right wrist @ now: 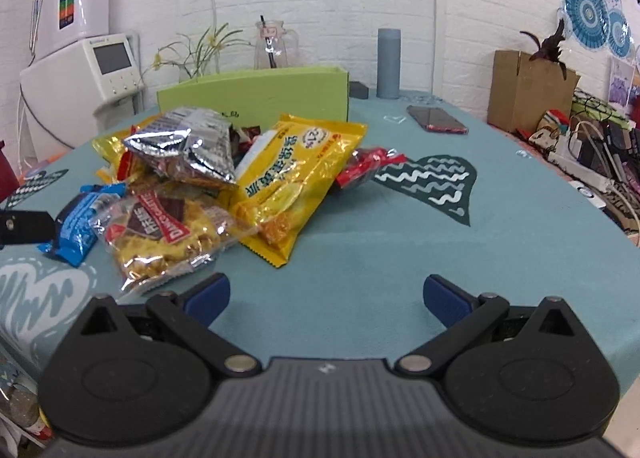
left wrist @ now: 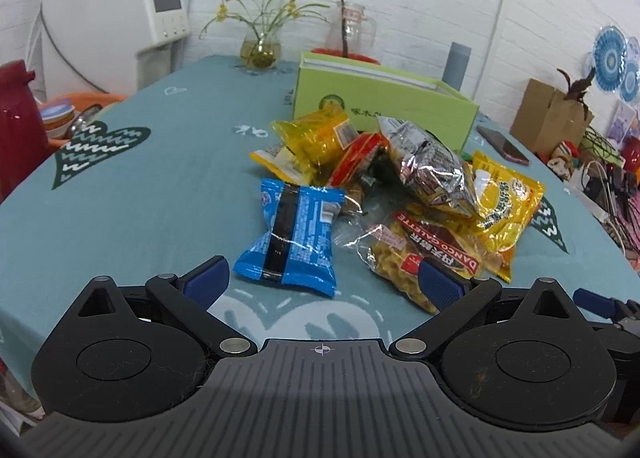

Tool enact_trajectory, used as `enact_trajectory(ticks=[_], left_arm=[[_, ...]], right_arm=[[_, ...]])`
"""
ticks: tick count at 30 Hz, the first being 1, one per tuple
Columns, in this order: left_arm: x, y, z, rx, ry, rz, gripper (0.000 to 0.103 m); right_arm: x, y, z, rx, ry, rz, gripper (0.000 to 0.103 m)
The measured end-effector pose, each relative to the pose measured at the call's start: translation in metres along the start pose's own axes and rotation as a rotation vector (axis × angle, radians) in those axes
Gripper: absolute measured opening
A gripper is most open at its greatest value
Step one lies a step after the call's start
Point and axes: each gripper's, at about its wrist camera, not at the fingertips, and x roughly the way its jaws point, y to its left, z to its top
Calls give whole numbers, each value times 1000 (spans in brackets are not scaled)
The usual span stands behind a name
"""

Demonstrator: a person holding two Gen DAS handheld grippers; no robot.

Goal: Organize snacks
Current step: 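Move the left tool toward the snack pile and open its fingers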

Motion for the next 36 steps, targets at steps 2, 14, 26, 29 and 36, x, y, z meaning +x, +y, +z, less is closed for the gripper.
enact_trajectory(ticks=[2,14,26,29,36], left_arm=[[7,3,9,-2,19,0,91],[35,6,73,5,103,-205,91],[92,-45,116,107,183,-325,74],[105,-49,113,134,196,-318,68],[110,-39,110,146,206,-398,32]], right_arm=[[5,2,2,-28,2,-22,102],[-25,-15,24,-43,-82,165,103],[58,52,94,-312,-38,417,101],[73,57,96,-342,-20,420,100],[81,58,102,-314,39,496,57]])
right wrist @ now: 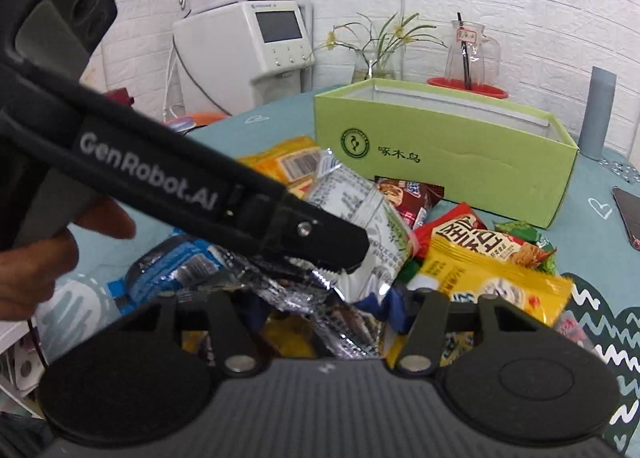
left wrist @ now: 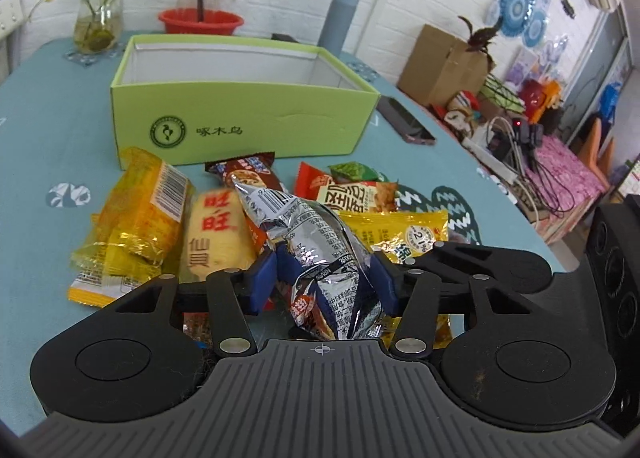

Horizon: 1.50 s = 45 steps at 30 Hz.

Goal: Organize snacks
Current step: 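Move the left tool toward the snack pile and open its fingers, then grasp the clear bag of pasta-shaped crackers with the left gripper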

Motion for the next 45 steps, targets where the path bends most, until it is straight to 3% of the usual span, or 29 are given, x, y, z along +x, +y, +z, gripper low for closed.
enact_trajectory(ticks=[6,10,16,21,23,24,25,27,30,32,37,42,45], left_arm=[[-33,-1,37,33,-132,-36,31],[-24,9,95,77,-216,-12,31],[29,53,163,53,-205,41,31],[79,91,179,34,-157,101,31],[97,105,177,32,-138,120,32],[104,111,175,31,-130,136,39],[109,116,174,30,-121,155,52],[110,123,170,23,-130,197,62],[86,125,165,11,-187,204,69],[62,120,159,0,-227,199,75],[0,94,124,4,-288,180,77],[-51,66,67,6,-310,152,80],[-69,49,25,-5,-273,110,80]], right_arm=[[-16,1,39,-45,-124,-13,57],[9,-19,89,-118,-163,-56,57],[87,-56,146,-130,-90,-61,57],[152,-76,160,-116,6,-24,57],[172,-80,157,-108,45,-8,57],[179,-83,156,-100,56,0,58],[183,-84,155,-95,57,1,61],[179,-85,155,-99,33,-8,76],[146,-80,152,-114,-51,-46,95],[117,-75,147,-109,-105,-62,101],[48,-55,113,-92,-185,-51,102],[-1,-16,54,-84,-174,-21,102],[-19,9,11,-66,-142,3,102]])
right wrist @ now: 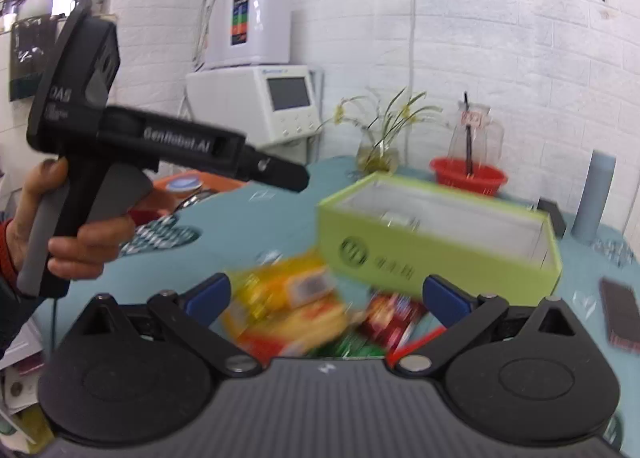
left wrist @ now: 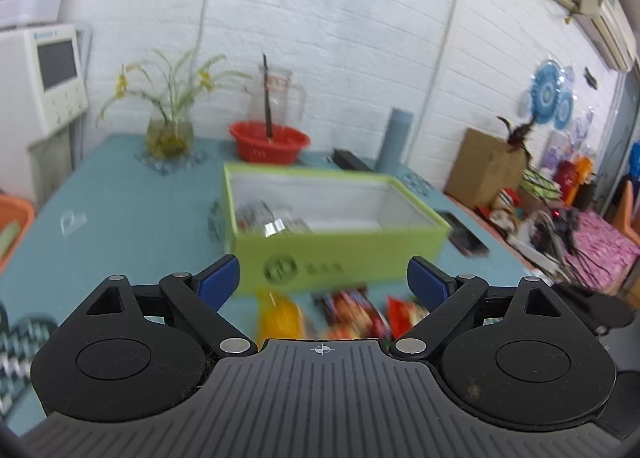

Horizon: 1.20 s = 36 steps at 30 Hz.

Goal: Organize snacks
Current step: 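Grasp the clear bag of pasta-shaped crackers with the left gripper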

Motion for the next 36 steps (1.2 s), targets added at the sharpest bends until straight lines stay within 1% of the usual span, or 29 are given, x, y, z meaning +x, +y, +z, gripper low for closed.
enact_trajectory(ticks=[3,6,8,9,12,13,15,16,17,19,20,22,24,26,28,31,32,34,36], left_arm=[[-20,-13,-43,-47,93,-69,80],[-29,-23,-81,-124,210,-106,77],[-34,-26,-97,-174,258,-143,75],[-35,-26,-102,-191,264,-151,75],[-34,-23,-114,-232,278,-106,76],[-29,-18,-117,-251,293,-94,76],[-21,-10,-119,-287,303,-113,75],[-19,-7,-119,-292,303,-98,73],[-17,-6,-118,-280,294,-79,72],[-11,-2,-114,-224,270,-1,72],[-9,1,-112,-205,262,26,73],[-1,7,-107,-192,260,57,73],[-2,12,-103,-220,271,42,73],[-11,11,-104,-256,269,-23,74],[-16,5,-107,-275,279,-66,74],[-17,-4,-113,-279,292,-89,74],[-16,-6,-114,-274,295,-94,74],[-13,-6,-116,-275,304,-80,74],[-13,-2,-117,-288,303,-80,74]], right_arm=[[-11,19,-38,24,50,24,102],[-10,28,-60,21,83,-19,102],[-6,31,-67,-5,98,-36,102],[-5,31,-70,-5,107,-31,102],[-2,31,-76,4,122,-17,102],[-1,32,-78,1,126,-18,102],[-2,36,-80,-5,125,-30,102],[-4,37,-82,4,120,-32,102],[-5,38,-82,19,116,-29,102],[-6,39,-82,47,107,-26,102],[-5,40,-82,53,106,-27,102],[-4,41,-79,64,106,-32,102],[-6,42,-75,81,107,-36,102],[-12,42,-73,96,84,-20,102],[-11,41,-71,104,79,-24,102],[4,40,-73,101,133,-55,102],[9,41,-76,106,156,-52,102],[7,48,-78,103,154,-36,102],[3,58,-78,93,153,18,102]])
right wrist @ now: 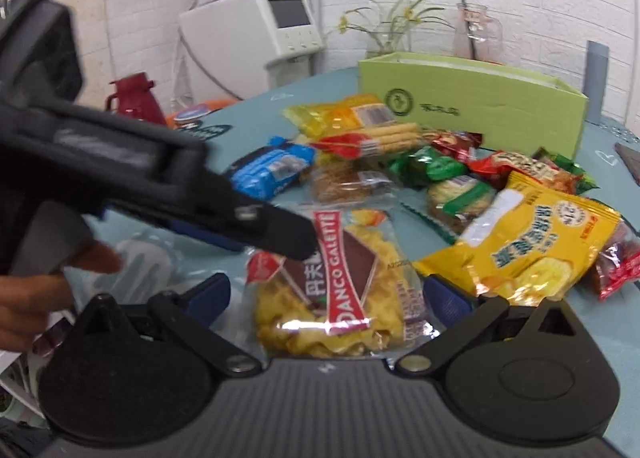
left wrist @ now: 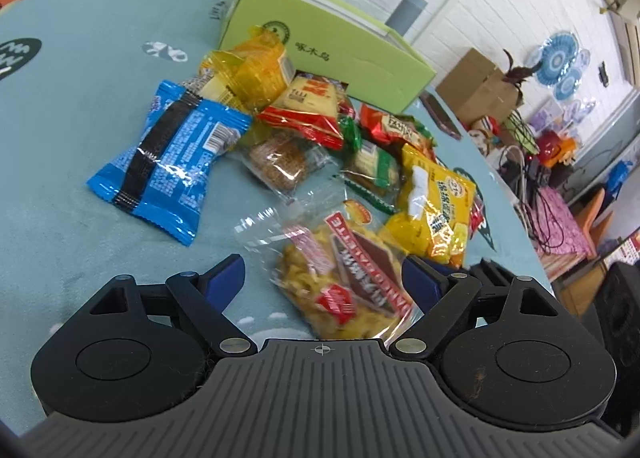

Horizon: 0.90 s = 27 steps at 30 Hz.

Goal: Organize snacks
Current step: 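Grasp the clear bag of pasta-shaped crackers with the left gripper, then carry the cracker bag into the green box and release it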

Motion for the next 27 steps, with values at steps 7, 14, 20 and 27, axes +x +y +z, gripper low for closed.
enact_trajectory(ticks=[7,14,20,27], left_arm=[[-3,4,-2,-4,-9,16,75],[2,-12,-13,106,-10,53,40],[-13,-15,0,64,-34,0,25],[-17,-39,43,107,-105,-9,27]], right_arm=[[2,-2,0,72,-4,-4,102],[8,14,-8,-7,-13,-9,92],[-10,5,3,28,-54,-18,87],[-16,-12,40,4,-142,-49,88]])
